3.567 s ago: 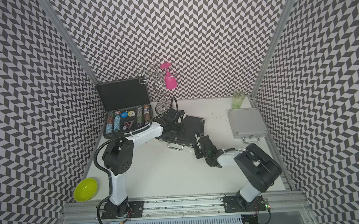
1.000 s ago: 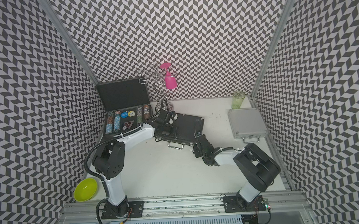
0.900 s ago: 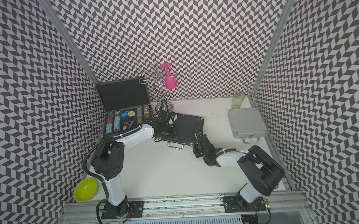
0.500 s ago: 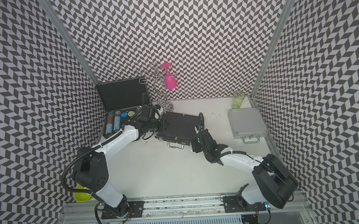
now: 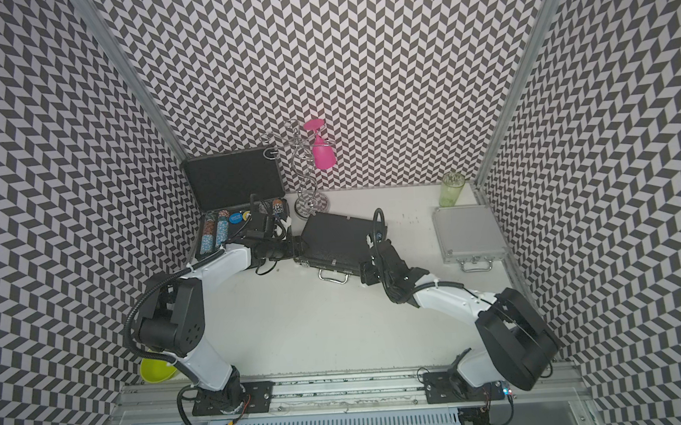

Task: Close the poker set cases
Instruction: Move the poker set case to the center of the board.

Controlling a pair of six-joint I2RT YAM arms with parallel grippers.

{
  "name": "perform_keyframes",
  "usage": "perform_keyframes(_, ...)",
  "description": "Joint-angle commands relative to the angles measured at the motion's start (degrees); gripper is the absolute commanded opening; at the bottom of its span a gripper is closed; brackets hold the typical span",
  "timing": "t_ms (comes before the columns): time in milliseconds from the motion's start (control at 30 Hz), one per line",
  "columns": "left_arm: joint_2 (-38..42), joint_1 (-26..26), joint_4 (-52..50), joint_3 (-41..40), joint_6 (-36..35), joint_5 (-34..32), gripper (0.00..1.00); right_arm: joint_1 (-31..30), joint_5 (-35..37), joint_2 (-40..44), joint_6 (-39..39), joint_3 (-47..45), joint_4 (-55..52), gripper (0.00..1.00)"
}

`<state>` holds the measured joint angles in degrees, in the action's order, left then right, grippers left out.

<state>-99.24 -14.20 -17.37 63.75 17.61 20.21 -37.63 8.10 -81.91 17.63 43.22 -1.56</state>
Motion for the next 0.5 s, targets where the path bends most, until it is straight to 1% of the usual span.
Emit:
perform_keyframes(0,-2.55,0.49,1.41,0.12,-0.39,4.82,0.74,0.08,0.06,0.1,0.57,0.19,1.2,0.73)
perform_keyframes(67,-4.28,0.49,0.69,1.28,-1.42,7.3,0.72,0.09,0.63,0.1,0.59,0.58,0.78,0.73)
perform_keyframes(133,-5.99,0.07,-0.53,2.79,-2.9,10.26,0.67,0.09,1.54,0.0,0.8,1.06,0.24,0.73)
perform_keyframes(233,-6.77,-1.69,-0.96,3.53,-4.33,11.87,0.65,0.19,3.02,-0.29,1.17,1.59,-0.22,0.73)
perform_keyframes(333,-7.55,-4.21,-1.31,4.73,-5.59,12.84,0.62,0.44,3.98,-0.77,1.63,2.41,-0.89,0.73)
perform_keyframes(467,-9.35,-7.63,-2.91,7.87,-5.51,11.48,0.6,1.18,5.51,-0.93,2.64,3.56,-2.55,0.74)
